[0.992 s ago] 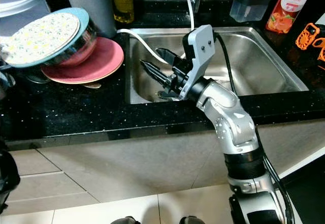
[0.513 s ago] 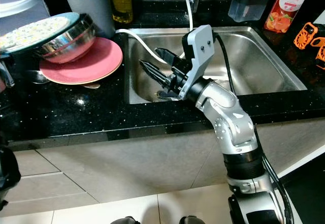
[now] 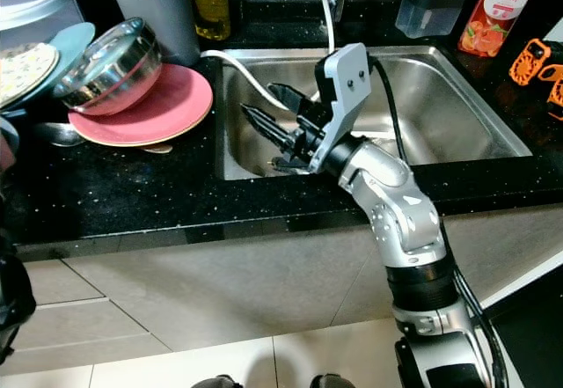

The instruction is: Kitchen organization

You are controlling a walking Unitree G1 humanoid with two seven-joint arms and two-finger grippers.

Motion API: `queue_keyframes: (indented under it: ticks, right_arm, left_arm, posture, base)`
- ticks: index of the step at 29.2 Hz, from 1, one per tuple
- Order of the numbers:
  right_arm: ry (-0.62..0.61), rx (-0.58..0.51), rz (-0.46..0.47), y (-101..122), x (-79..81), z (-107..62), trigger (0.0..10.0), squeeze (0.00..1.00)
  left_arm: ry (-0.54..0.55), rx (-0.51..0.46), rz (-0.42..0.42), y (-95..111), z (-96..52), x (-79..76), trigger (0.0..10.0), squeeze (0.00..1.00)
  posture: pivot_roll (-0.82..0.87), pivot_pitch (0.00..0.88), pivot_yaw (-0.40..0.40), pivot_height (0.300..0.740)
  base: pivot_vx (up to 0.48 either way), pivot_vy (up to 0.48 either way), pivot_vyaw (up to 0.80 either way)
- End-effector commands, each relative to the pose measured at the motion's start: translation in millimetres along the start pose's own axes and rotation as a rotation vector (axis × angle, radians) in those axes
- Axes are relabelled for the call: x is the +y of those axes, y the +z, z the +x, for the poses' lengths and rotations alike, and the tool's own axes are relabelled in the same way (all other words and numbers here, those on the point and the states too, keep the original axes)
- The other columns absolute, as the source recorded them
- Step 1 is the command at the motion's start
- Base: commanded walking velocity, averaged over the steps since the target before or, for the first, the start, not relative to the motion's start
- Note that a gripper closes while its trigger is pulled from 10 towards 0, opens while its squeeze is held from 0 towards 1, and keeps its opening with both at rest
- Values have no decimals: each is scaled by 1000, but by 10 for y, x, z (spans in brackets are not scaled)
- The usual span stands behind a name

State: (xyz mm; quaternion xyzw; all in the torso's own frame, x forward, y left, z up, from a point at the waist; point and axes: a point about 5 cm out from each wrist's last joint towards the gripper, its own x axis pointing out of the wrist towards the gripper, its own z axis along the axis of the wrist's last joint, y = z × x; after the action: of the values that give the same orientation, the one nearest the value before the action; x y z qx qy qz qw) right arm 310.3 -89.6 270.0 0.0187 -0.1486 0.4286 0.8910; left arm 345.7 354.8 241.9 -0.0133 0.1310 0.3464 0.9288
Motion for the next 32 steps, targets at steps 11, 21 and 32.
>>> queue_keyframes:
  ticks: [11,21,32]
  right_arm:
    - [10,-7,-10,28,7,-3,10000,0]
    - [4,-3,-13,30,2,-21,10000,0]
    - [3,-3,-11,28,1,-20,10000,0]
  left_arm:
    - [-24,218,-53,-441,119,105,10000,0]
    - [-67,231,-5,-449,137,97,0,0]
    - [-79,213,4,-388,141,99,0,0]
  posture:
    - [112,53,-23,740]
    - [112,53,-23,740]
    - [110,57,-22,740]
  base:
    - [0,0,0]
    - [0,0,0]
    - [0,0,0]
